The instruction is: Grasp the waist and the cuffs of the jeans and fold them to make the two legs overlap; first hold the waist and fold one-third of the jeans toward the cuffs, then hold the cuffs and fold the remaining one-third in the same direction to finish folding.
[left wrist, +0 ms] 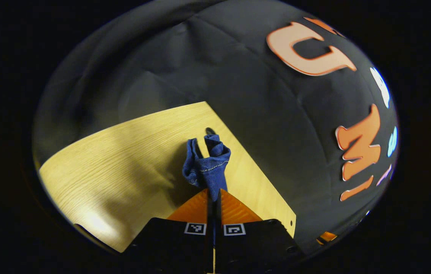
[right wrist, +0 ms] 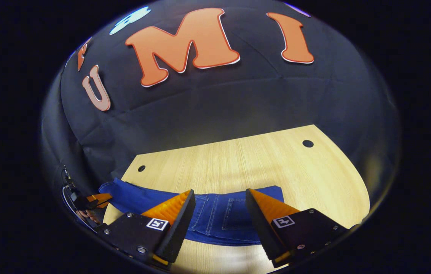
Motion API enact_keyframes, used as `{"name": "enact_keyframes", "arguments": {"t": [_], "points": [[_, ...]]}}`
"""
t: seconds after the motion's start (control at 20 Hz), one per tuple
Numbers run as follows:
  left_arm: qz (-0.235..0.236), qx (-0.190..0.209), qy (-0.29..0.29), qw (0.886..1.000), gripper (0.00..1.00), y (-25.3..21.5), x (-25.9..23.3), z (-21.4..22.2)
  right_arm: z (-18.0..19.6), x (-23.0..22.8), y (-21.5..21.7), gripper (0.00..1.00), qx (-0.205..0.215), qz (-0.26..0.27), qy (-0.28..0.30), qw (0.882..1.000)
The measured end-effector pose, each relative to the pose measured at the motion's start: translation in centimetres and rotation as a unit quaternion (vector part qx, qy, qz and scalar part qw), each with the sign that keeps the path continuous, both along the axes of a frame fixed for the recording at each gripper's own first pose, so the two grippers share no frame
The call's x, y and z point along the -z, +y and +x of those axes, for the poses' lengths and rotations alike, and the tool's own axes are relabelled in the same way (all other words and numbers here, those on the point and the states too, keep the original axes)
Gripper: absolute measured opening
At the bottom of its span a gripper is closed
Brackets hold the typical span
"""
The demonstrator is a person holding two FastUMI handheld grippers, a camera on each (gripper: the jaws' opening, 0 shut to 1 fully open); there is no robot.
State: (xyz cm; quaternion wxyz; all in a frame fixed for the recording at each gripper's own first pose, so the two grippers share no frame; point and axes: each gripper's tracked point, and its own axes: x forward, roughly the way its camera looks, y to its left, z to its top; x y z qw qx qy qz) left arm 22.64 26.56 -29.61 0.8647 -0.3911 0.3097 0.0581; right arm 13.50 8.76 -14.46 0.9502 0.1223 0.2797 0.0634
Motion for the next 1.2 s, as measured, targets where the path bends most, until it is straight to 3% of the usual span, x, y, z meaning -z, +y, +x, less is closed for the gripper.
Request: {"name": "enact_keyframes", "arguments": {"t": [0.3, 0.65, 1.2], "points": [[0.055, 0.075, -0.059, 0.994, 0.02, -7.2, -7.6, 0.8, 0.4, -1.9, -2.8, 0.95, 0.002, -0.005, -0.037, 0.999], [0.1, 0.17, -0.11, 0.974, 0.02, -19.2, -14.0, 1.8, 0.5, -3.1, -6.3, 0.96, 0.003, 0.0, -0.057, 0.998], [0.117, 0.321, -0.091, 0.935, 0.02, -39.0, -11.2, 0.8, -0.3, -2.6, -12.1, 0.96, 0.021, 0.011, -0.06, 0.998]]}}
